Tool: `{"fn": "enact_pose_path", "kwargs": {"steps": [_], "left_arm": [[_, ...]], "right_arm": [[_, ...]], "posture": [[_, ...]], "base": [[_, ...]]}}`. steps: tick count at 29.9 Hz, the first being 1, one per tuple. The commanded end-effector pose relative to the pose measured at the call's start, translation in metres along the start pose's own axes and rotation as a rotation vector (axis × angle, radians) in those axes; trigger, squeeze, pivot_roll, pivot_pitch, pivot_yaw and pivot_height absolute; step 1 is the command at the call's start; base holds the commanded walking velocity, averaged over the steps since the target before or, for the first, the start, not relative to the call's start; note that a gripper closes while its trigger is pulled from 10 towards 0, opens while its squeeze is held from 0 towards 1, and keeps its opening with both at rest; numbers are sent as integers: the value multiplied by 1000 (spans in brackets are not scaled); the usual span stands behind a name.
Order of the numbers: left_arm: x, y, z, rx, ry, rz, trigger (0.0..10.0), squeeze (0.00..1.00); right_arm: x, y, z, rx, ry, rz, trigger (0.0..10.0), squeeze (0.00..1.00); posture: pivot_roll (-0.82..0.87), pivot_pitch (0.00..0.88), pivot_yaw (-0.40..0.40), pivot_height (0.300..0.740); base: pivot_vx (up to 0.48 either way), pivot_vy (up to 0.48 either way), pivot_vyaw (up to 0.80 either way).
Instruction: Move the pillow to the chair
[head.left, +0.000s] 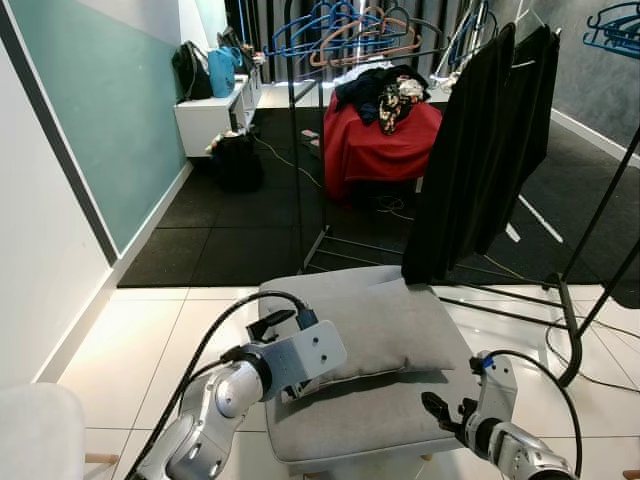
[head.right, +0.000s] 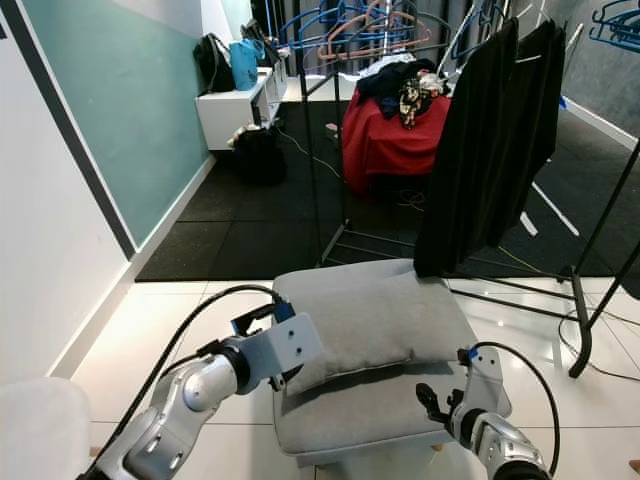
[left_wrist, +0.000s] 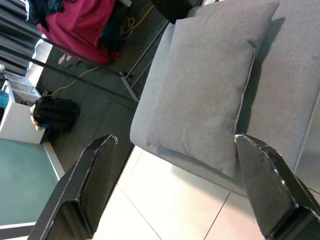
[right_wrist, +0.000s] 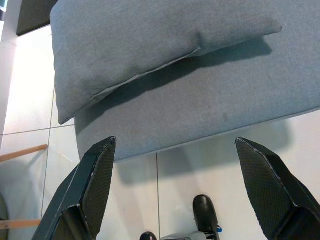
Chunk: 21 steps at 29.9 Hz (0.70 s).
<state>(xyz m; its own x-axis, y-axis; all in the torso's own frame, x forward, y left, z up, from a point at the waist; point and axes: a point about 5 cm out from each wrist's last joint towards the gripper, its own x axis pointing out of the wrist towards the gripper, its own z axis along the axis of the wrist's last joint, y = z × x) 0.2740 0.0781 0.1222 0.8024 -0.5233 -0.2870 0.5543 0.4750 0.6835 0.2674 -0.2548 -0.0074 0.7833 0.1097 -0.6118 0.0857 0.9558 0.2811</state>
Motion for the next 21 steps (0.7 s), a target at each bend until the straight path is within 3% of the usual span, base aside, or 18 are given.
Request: {"fn": "enact_pose_path", "kwargs": {"steps": [1, 21], "left_arm": [[-2, -2, 1, -1, 1, -9, 10000, 0], [-1, -2, 1, 2, 2, -10, 10000, 0]], "right_arm": [[-1, -1, -2, 11, 5, 0, 10000, 0], [-1, -1, -2, 12, 10, 1, 10000, 0]], "posture": [[-96, 5, 19, 725], [-109, 2, 8, 725]], "base": [[0, 0, 0], [0, 0, 0]]}}
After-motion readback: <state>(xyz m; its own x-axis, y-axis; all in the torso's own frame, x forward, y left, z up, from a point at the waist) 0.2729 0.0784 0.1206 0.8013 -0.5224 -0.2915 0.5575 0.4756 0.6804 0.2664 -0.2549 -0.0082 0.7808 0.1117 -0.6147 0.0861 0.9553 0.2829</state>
